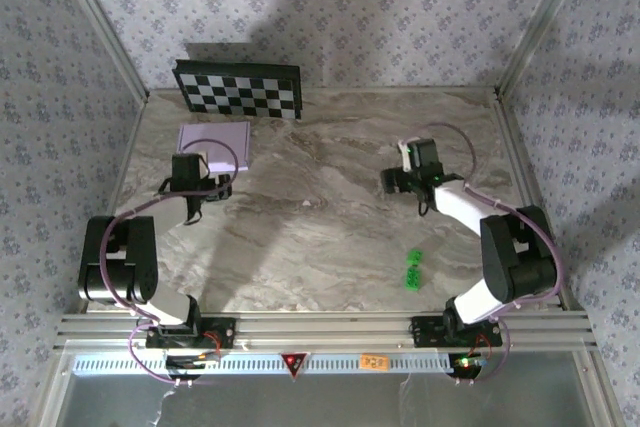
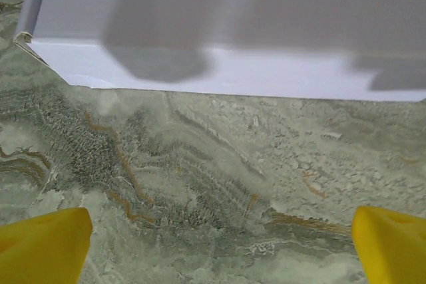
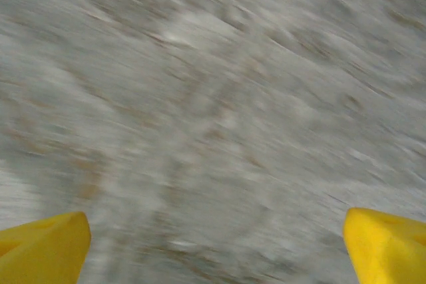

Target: Fold the paper box

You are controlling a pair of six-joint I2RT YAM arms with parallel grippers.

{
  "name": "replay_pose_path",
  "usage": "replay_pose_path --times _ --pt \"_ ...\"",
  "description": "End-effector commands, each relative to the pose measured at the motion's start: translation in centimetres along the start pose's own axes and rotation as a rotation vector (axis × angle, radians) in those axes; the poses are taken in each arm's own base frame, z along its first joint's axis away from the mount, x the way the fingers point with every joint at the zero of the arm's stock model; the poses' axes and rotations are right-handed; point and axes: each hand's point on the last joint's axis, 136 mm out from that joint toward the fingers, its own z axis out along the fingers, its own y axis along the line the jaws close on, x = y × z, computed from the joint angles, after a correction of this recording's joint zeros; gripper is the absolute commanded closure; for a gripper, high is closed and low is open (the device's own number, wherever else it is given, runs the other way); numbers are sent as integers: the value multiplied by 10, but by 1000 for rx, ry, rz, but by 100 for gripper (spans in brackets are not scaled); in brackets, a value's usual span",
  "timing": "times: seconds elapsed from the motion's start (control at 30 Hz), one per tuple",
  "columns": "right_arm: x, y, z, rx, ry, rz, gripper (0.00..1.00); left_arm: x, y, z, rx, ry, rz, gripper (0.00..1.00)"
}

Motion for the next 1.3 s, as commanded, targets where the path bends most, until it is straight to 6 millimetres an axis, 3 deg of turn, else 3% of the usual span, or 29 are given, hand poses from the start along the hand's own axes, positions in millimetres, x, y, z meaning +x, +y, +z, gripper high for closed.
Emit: replay_pose_path --times 0.0,0.17,0.27,0.47,0.77,1.27 --pt "-10 -33 -3 121 -146 -22 1 -47 -3 -4 1 -222 66 0" --pt "-5 -56 -3 157 -292 7 1 -47 2 -2 46 -295 37 0" --pt "-2 -64 -3 111 -288 68 1 -46 6 -7 105 -321 -1 0" --pt "13 -82 -8 69 -413 184 1 -35 -3 -13 158 -390 35 0" --pt "14 -88 -9 154 -414 181 1 -35 5 -10 73 -393 18 0" --pt "16 -85 -6 132 -398 178 1 -35 5 -10 67 -396 20 0"
